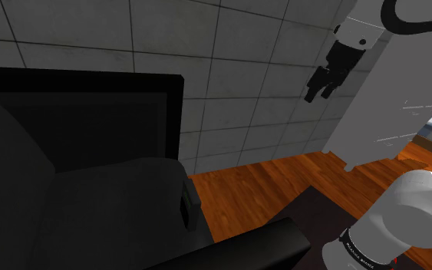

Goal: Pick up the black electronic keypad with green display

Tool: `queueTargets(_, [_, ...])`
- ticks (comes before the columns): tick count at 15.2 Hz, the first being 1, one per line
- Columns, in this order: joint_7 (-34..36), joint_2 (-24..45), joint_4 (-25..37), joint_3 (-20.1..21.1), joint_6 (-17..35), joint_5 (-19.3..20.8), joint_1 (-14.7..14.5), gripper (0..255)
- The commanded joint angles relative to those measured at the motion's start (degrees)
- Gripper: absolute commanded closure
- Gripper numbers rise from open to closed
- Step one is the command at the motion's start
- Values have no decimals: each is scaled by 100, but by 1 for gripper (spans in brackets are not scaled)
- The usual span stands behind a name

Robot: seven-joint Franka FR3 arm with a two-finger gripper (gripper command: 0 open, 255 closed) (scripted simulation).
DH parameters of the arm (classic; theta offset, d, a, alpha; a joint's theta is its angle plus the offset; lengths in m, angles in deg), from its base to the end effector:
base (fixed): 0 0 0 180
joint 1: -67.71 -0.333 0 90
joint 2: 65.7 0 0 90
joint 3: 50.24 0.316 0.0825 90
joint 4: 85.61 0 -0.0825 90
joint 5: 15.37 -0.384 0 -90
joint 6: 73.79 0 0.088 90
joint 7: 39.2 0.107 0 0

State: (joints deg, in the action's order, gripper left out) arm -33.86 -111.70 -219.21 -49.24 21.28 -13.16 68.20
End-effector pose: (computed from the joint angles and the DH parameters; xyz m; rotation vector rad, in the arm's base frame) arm 0.3114 0.0009 0.6158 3.0871 -0.1358 0.2052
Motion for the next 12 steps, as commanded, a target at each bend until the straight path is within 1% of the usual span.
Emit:
queueTargets(1, [0, 0, 0, 0, 0, 0, 0, 0])
queueTargets(7, [537, 476, -371, 520, 735, -337, -215, 0])
queueTargets(12, [975, 1059, -502, 963, 1373, -569, -380, 0])
